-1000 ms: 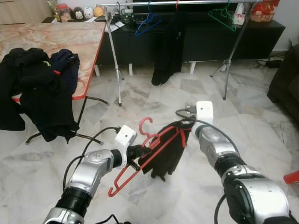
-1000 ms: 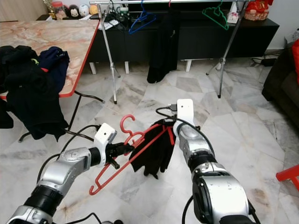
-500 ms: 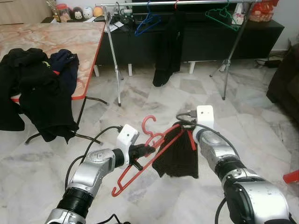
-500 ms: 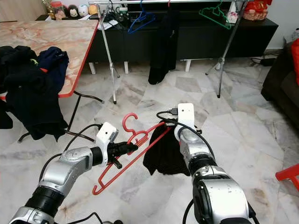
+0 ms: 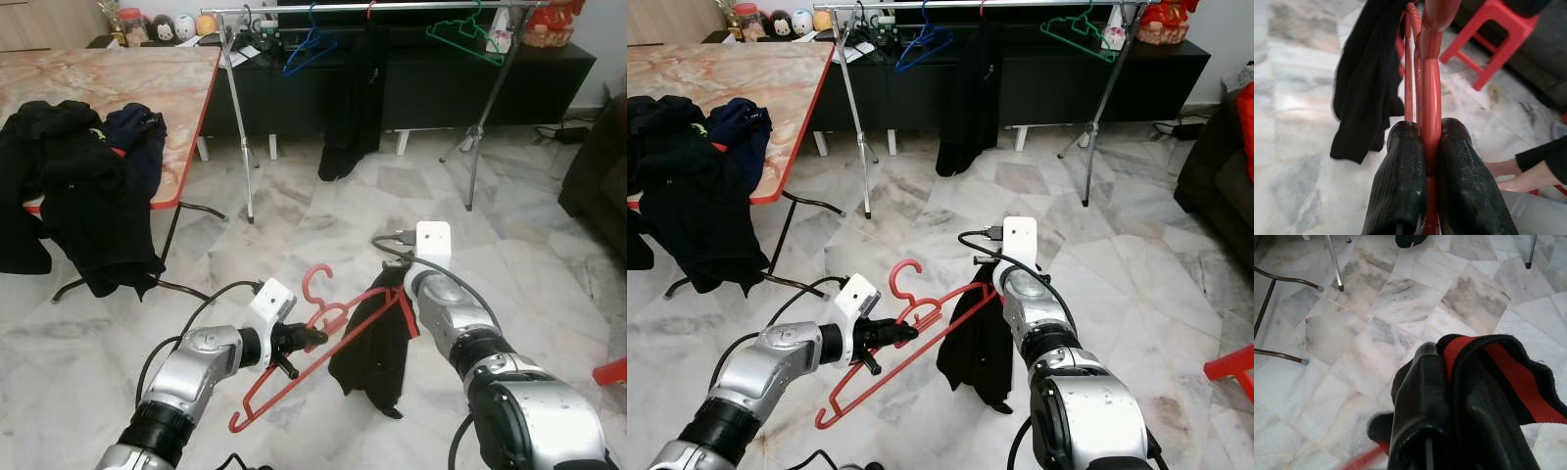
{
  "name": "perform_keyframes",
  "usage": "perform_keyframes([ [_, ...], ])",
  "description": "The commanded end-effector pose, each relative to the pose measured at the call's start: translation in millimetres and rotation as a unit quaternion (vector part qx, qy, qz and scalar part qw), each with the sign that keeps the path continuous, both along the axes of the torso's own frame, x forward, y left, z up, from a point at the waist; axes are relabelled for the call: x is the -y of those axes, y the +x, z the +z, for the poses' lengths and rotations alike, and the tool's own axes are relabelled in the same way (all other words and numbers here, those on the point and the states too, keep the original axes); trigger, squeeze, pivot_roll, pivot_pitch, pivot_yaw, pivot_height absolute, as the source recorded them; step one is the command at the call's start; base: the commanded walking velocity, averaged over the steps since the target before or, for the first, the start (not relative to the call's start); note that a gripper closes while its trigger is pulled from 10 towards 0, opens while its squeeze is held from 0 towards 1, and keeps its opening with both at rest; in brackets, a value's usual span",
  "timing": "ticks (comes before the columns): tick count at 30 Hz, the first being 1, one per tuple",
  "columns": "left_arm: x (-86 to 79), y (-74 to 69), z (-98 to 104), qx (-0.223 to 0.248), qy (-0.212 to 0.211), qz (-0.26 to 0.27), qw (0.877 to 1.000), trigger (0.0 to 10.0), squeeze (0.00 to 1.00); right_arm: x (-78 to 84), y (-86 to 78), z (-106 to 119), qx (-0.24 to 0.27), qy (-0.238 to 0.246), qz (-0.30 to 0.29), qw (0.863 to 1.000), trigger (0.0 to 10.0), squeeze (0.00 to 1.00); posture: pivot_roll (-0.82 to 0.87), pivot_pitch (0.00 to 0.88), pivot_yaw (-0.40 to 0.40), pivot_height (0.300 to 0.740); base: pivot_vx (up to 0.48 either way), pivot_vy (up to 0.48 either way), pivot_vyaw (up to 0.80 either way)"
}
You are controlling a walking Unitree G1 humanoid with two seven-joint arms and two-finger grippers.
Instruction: Hang hanger
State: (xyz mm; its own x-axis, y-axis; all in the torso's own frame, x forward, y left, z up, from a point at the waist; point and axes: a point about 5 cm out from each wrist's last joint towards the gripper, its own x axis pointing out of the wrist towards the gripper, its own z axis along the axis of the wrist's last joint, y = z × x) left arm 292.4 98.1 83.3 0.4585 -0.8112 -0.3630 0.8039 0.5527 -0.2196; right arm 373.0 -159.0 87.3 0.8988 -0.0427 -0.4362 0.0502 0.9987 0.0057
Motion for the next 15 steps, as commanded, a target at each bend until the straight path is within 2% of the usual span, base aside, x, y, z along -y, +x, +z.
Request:
perform_keyframes([
  [1, 3.5, -3.7, 7.8, 0.009, -0.014, -0.025, 1.0, 10.0, 0.0, -0.4, 3.5, 5.5, 0.006, 0.01, -0.01, 1.0, 10.0, 0.0, -0.04, 0.018, -0.022, 0.74, 0.0, 0.0, 0.0],
  [4, 3.6, -1.3, 11.5, 0.021, -0.02, -0.014, 0.999, 10.0, 0.0, 0.8, 2.6, 3.5, -0.001, 0.025, -0.024, 0.999, 10.0, 0.0, -0.04, 0.019, -0.023, 0.74, 0.0, 0.0, 0.0],
  [9, 5.0, -2.6, 16.1, 0.028, -0.032, -0.025, 0.999, 10.0, 0.0, -1.7, 2.0, 2.1, -0.005, 0.028, -0.025, 0.999, 10.0, 0.0, -0.04, 0.019, -0.023, 0.74, 0.0, 0.0, 0.0],
  [15, 5.5, 1.7, 12.0, 0.024, -0.018, -0.009, 1.0, 10.0, 0.0, -6.8, 3.7, 4.5, -0.003, 0.034, -0.019, 0.999, 10.0, 0.0, -0.04, 0.019, -0.023, 0.74, 0.0, 0.0, 0.0],
])
